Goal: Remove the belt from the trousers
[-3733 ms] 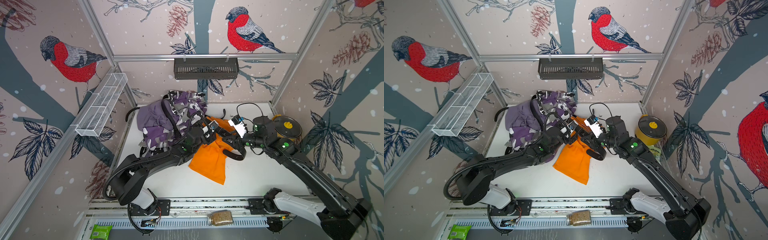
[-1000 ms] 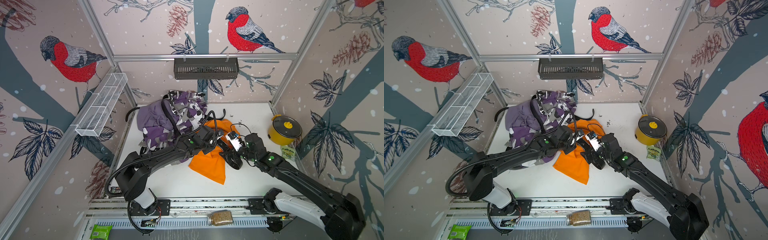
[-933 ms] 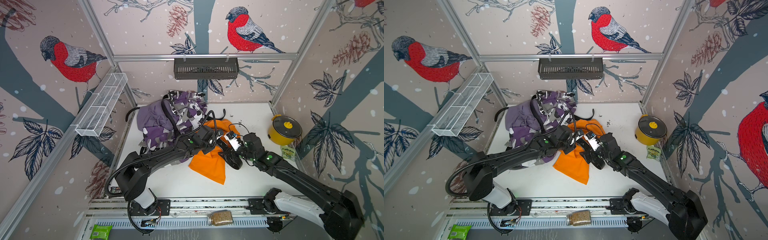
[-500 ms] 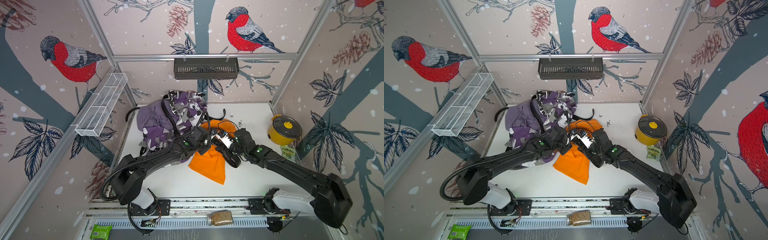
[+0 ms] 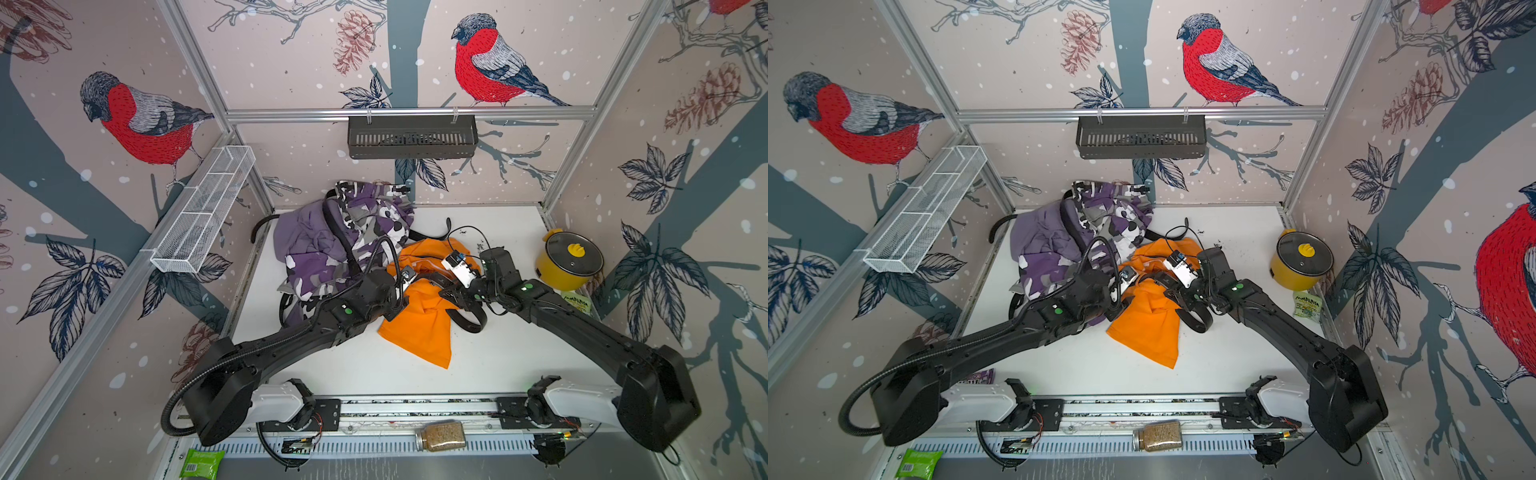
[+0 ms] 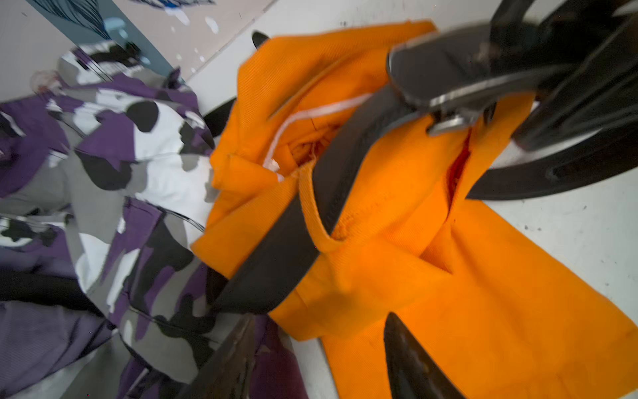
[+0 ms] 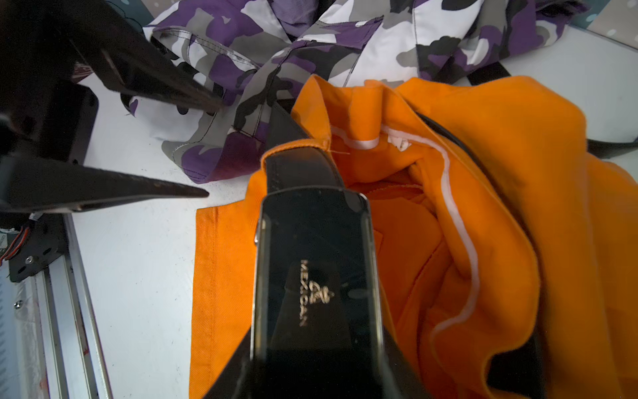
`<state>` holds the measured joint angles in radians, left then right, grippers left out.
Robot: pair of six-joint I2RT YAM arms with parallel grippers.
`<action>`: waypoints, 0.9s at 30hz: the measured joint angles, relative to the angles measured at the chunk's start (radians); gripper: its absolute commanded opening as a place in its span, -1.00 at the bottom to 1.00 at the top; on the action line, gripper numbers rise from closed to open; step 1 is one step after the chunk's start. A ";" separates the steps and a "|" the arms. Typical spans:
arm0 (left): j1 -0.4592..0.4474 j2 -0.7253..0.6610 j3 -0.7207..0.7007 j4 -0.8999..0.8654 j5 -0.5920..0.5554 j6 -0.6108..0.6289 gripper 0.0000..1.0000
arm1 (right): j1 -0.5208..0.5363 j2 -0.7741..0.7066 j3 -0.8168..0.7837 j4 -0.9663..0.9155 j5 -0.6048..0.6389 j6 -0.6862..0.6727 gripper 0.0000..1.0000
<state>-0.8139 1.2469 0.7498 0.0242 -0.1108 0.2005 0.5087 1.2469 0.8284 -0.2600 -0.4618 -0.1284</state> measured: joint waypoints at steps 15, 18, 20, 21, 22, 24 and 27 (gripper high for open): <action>0.000 0.093 -0.078 0.419 0.136 0.174 -0.05 | -0.072 0.002 0.020 -0.023 -0.146 -0.005 -0.71; 0.000 0.135 -0.075 0.465 0.137 0.192 -0.23 | -0.074 0.002 0.023 -0.027 -0.161 -0.006 -0.71; 0.000 0.166 -0.066 0.488 0.136 0.203 -0.29 | -0.078 0.002 0.024 -0.030 -0.170 -0.007 -0.71; 0.000 0.179 -0.063 0.500 0.136 0.210 -0.31 | -0.082 0.002 0.024 -0.030 -0.175 -0.008 -0.72; 0.000 0.192 -0.063 0.519 0.135 0.217 -0.34 | -0.086 0.005 0.026 -0.031 -0.184 -0.009 -0.71; 0.004 0.216 -0.063 0.544 0.132 0.218 -0.43 | -0.098 0.021 0.028 -0.026 -0.198 -0.008 -0.72; 0.018 0.245 -0.072 0.588 0.110 0.218 -0.65 | -0.121 0.037 0.021 -0.025 -0.225 -0.007 -0.72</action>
<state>-0.7963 1.4914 0.6773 0.6121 -0.0010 0.4183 0.3874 1.2839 0.8490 -0.2848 -0.6872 -0.1356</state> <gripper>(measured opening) 0.231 0.423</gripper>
